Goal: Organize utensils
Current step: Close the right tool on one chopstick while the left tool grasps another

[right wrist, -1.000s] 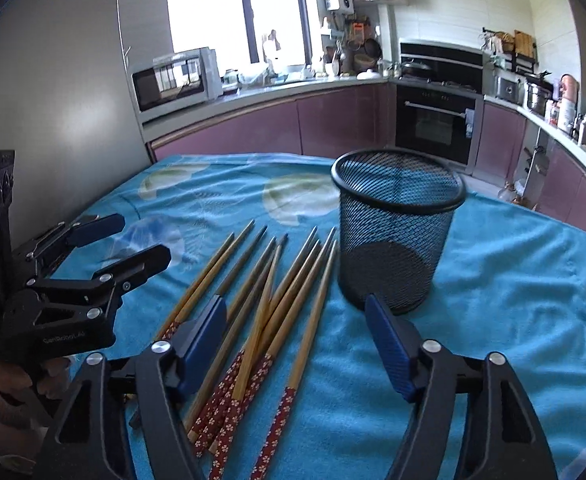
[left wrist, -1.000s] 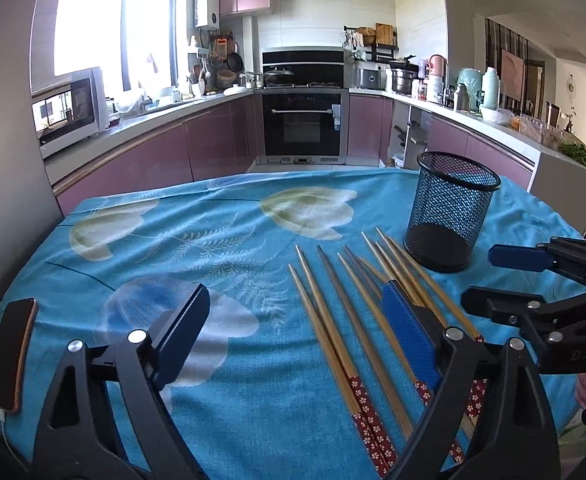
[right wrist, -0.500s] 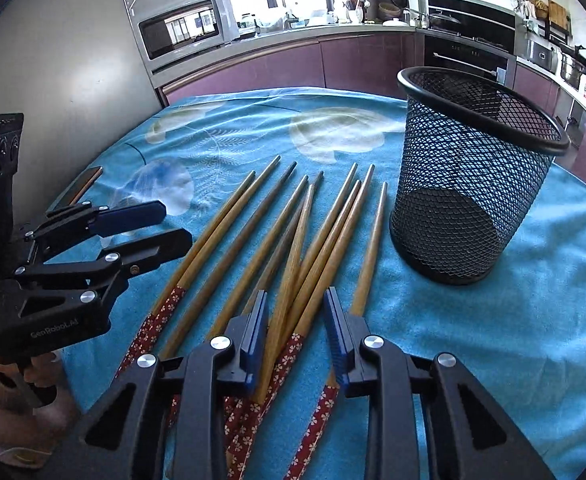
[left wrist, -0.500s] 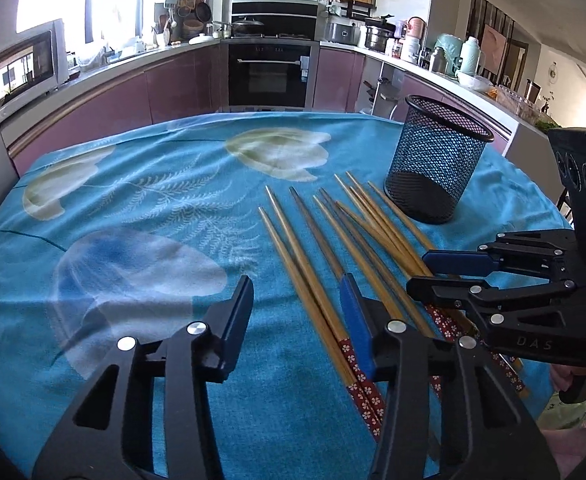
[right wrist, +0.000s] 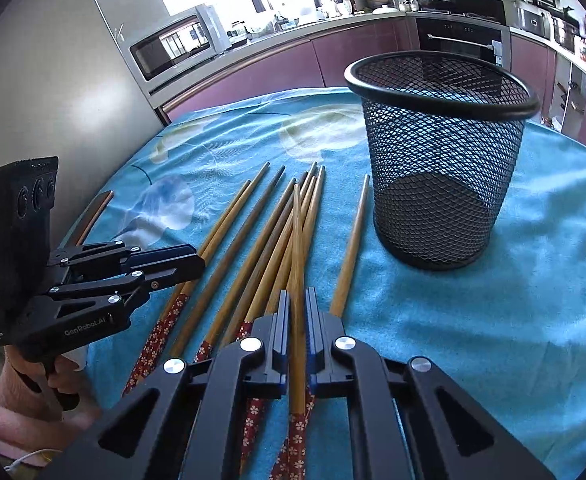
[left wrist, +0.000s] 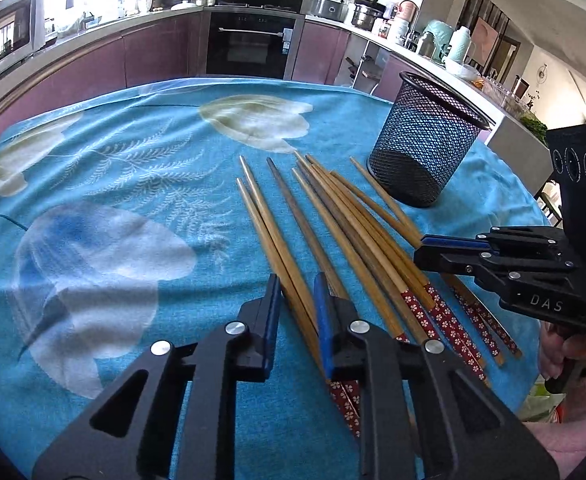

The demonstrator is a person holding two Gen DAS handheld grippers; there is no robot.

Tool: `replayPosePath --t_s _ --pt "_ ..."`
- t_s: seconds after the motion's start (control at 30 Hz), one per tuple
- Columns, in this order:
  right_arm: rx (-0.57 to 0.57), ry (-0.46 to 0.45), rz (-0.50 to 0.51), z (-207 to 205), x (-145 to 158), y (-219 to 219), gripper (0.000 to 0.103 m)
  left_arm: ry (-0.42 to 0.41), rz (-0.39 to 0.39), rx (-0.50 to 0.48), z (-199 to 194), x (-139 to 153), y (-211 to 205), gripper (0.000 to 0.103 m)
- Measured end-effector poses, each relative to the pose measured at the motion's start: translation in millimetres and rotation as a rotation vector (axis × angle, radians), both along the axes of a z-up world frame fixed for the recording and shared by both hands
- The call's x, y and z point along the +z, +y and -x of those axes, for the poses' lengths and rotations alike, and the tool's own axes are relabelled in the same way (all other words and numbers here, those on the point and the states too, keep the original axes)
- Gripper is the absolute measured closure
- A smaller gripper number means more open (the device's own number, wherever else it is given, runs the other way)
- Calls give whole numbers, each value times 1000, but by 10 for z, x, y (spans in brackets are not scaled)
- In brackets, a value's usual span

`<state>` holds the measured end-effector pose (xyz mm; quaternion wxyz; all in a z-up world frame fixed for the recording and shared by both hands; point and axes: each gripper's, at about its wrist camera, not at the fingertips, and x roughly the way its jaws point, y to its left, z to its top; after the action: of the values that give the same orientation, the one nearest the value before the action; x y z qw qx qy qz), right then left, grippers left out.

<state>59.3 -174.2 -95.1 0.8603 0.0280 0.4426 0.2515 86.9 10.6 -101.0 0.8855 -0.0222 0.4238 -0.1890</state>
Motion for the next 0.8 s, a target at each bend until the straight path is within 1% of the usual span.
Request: replayPosePath --t_s 0.1,0.2,0.33,0.37,0.43,0.47,0.5,0.57,0.6,0.7,0.73,0.8 --pt "2 -5 -16 17 18 -39 97 3 4 -3 10 15 16 88" --pt "1 -16 -38 35 61 -86 97 15 23 -7 10 41 64 100" --pt "8 -37 -49 73 117 -112 97 14 5 -2 14 44 93 99" --pt "9 -41 -45 81 122 -113 97 14 -3 2 15 45 95 97" --pt "12 -41 -44 85 118 -97 97 10 -32 9 2 49 86 76" --pt "12 -41 -43 87 120 -91 97 9 -43 10 -8 42 82 72" --pt "11 -44 -37 90 118 -89 97 18 -42 7 -29 32 74 70" --pt "10 -47 -32 99 121 -80 97 19 -54 0 -44 26 56 70" --pt "11 -47 -32 103 119 -82 97 14 -70 -4 -47 22 39 71" --pt "11 -62 -22 118 142 -81 97 6 -120 -12 -71 7 -15 82" --pt "14 -67 -23 128 161 -79 97 9 -125 -16 -76 8 -18 88" --pt "23 -85 -27 156 207 -86 97 17 -120 -16 -93 11 0 90"
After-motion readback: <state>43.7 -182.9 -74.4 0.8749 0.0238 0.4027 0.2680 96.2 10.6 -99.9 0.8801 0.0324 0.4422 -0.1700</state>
